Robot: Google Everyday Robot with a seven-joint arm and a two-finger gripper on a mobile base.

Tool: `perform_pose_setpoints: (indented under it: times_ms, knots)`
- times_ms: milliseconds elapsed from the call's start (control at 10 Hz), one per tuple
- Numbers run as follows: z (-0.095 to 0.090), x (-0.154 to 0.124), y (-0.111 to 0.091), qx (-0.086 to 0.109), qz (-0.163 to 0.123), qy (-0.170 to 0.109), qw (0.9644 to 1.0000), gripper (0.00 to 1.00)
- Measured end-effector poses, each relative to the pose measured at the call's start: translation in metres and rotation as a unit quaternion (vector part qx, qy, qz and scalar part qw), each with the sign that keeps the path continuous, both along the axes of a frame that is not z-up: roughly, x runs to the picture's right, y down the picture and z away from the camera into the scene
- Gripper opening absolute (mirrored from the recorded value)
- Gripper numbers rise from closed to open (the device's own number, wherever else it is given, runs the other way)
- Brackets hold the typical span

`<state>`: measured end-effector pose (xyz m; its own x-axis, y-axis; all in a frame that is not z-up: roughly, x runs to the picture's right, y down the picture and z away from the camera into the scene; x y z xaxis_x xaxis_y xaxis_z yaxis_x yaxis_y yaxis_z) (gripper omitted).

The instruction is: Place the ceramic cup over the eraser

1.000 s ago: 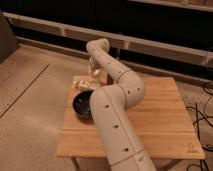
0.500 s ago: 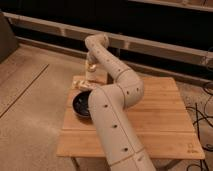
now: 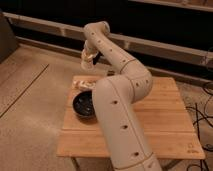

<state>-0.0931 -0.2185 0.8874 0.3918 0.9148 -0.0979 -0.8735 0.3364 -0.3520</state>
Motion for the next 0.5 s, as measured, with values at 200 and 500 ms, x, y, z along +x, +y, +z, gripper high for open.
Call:
perform_pose_setpoints:
  times_ms: [200, 500]
  knots:
    - [-0.063, 0.006, 0.004, 0.032, 0.014, -0.019, 0.9992, 0.00]
    - [-0.117, 0.033, 0.010, 0.079, 0.049, -0.026, 0.9953, 0.00]
